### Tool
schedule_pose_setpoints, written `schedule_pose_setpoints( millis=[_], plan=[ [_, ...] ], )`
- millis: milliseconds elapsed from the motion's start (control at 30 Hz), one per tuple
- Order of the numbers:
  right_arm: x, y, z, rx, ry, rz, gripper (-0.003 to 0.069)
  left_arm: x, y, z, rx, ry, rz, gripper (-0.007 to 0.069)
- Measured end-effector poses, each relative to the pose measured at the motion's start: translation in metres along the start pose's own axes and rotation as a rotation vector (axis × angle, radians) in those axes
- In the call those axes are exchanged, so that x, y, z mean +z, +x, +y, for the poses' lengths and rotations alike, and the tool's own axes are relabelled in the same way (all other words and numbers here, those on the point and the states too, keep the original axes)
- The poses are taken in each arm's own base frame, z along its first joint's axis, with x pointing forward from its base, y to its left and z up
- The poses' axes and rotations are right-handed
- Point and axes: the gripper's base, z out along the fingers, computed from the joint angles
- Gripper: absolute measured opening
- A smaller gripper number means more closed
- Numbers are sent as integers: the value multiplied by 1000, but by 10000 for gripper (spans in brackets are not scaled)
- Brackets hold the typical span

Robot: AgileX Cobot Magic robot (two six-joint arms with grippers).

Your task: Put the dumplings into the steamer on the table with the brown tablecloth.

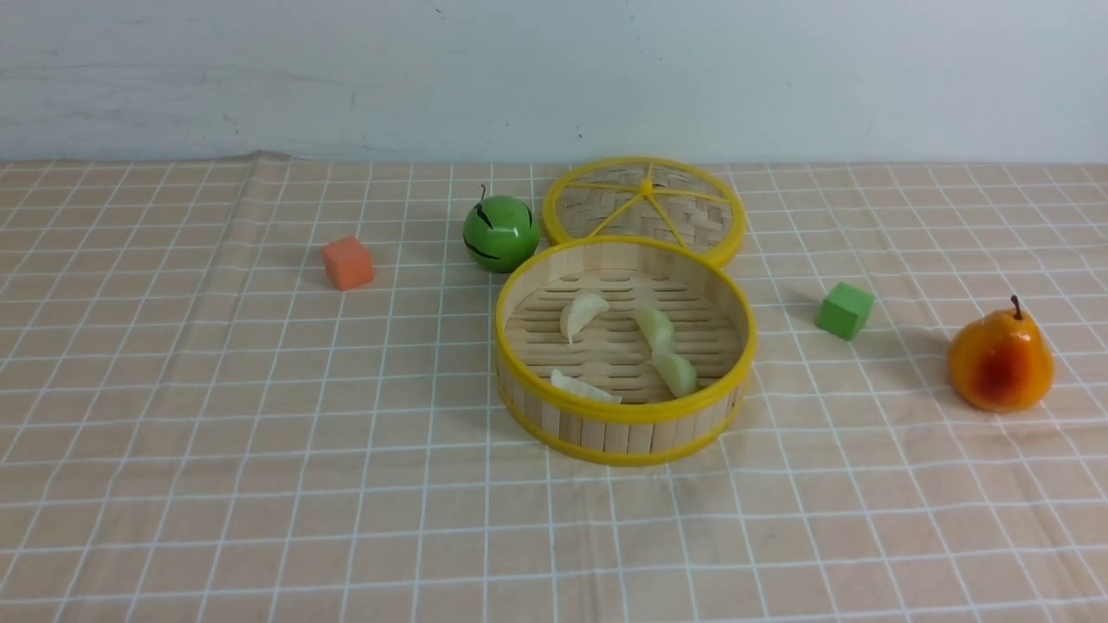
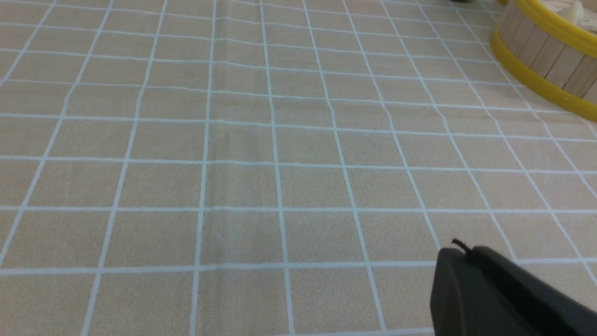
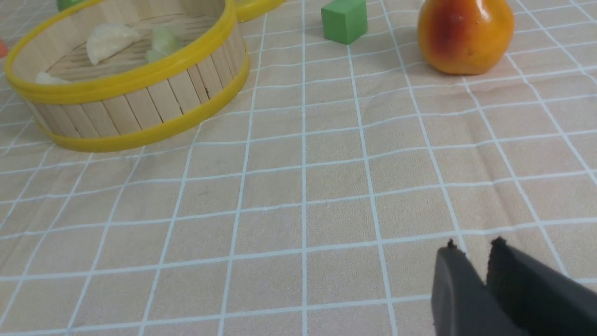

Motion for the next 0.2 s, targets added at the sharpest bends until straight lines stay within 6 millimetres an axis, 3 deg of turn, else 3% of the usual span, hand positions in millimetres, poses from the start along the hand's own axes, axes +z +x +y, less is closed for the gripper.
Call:
schedule_pose_setpoints(
  millis=[200],
  plan=[
    [0, 0, 0, 0, 0, 0, 120, 0, 0, 0, 0, 0, 0, -13]
  ],
)
